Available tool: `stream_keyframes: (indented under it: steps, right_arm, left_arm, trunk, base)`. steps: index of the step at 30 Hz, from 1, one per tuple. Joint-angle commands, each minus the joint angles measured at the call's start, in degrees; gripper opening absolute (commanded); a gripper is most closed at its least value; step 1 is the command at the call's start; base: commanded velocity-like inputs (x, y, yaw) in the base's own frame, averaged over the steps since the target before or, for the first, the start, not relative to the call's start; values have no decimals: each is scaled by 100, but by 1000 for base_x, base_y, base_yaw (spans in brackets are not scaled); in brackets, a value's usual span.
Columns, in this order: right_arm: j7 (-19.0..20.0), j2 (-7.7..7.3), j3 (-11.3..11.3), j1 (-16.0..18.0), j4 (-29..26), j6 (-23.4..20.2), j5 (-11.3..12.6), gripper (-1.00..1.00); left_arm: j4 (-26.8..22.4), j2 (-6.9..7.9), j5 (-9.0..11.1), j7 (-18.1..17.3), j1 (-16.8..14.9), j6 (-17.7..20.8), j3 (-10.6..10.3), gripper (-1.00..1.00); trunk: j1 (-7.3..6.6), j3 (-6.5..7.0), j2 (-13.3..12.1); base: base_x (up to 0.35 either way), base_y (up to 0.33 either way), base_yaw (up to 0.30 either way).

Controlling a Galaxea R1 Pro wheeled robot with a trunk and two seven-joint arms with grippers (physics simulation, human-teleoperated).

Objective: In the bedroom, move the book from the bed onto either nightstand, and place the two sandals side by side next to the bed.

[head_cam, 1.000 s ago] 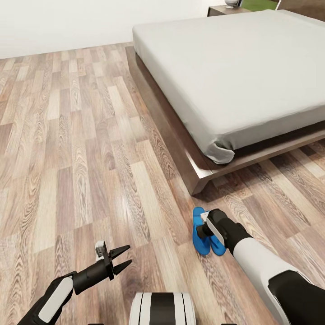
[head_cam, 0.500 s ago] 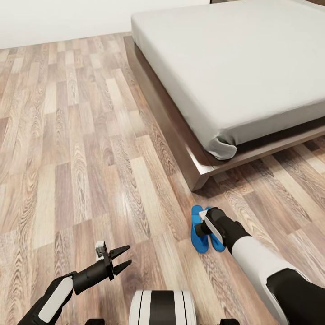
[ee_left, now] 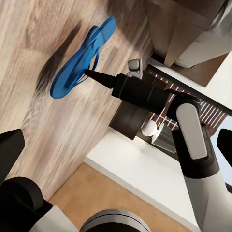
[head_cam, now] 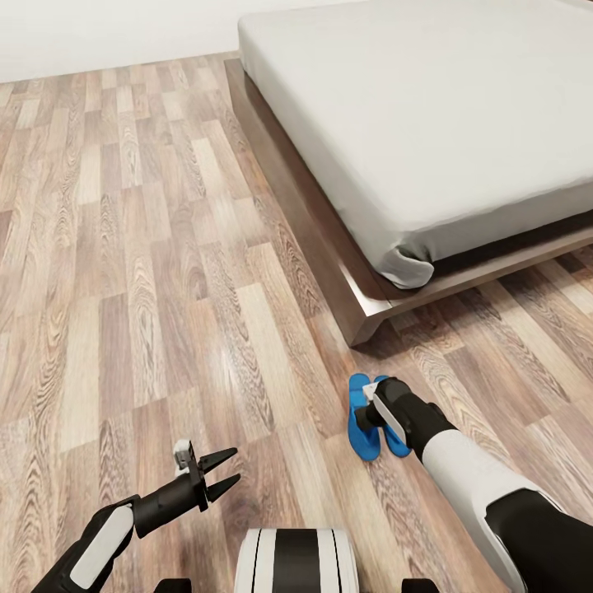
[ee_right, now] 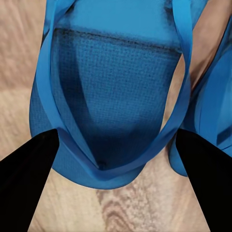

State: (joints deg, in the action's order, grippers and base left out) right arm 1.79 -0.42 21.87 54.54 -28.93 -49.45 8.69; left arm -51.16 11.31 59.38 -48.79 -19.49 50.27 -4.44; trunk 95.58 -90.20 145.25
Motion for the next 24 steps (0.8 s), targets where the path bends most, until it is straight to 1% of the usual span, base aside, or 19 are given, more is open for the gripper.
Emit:
stream_keyframes:
  steps: [1,9,18,24]
  right_arm:
    - [-3,-7,28,4,-4,-21,27,-100]
    - [-3,-8,28,4,1,-21,27,-100]
    - [-3,-10,28,4,2,-21,27,-100]
    - [-3,-10,28,4,3,-21,27,-100]
  left_arm:
    - [2,8,29,-5,-3,26,-13,100]
    - [8,12,29,-7,-3,26,-13,100]
    - [8,12,29,-7,-3,26,-13,100]
    - [9,14,29,-7,-3,26,-13,100]
  trunk:
    - [-1,-3,1]
    - [-1,-3,1]
    - [22,-203,13]
    - [22,-203,13]
  base:
    - [0,0,0]
    - [0,0,0]
    - [0,0,0]
    - [0,0,0]
